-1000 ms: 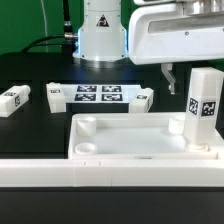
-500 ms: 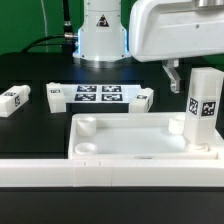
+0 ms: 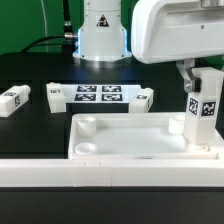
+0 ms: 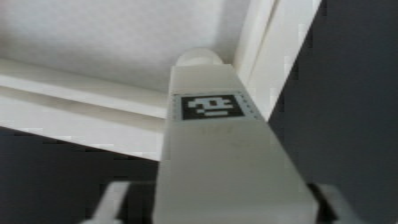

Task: Assemble desk

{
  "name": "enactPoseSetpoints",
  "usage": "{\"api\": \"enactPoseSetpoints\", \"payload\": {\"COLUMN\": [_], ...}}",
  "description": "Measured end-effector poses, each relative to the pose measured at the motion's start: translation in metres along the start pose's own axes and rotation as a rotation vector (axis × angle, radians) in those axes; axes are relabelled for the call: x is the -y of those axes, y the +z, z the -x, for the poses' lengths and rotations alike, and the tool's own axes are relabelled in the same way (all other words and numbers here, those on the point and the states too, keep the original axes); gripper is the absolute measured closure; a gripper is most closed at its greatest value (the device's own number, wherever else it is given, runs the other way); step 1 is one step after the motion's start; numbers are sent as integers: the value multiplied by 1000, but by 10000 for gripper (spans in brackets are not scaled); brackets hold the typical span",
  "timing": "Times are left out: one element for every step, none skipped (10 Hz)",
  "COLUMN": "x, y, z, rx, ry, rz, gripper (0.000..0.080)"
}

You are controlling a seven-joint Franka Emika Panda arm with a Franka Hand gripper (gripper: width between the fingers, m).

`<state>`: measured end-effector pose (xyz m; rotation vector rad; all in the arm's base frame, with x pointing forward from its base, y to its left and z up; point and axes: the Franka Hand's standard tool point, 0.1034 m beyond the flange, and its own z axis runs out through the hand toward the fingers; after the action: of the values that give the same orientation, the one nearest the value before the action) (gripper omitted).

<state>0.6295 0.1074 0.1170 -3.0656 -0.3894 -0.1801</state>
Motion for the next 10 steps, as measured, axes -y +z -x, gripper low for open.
{"api": "enactPoseSetpoints", "payload": {"x": [-1,-1,-1,-1,-3,-4,-5,-6,-7,-8], "y": [0,0,0,0,0,1,1,1,1,1], "z": [0,0,0,0,0,0,1,1,1,2], "rx": [0,0,0,-1,-6,-12,-12,-12,-11,-10], "ry": [1,6,10,43,178,291,387,488,595,699], "rz": [0,0,0,0,-10,-11,-11,-11,-10,-8], "gripper": [510,510,510,510,510,510,510,509,508,508]}}
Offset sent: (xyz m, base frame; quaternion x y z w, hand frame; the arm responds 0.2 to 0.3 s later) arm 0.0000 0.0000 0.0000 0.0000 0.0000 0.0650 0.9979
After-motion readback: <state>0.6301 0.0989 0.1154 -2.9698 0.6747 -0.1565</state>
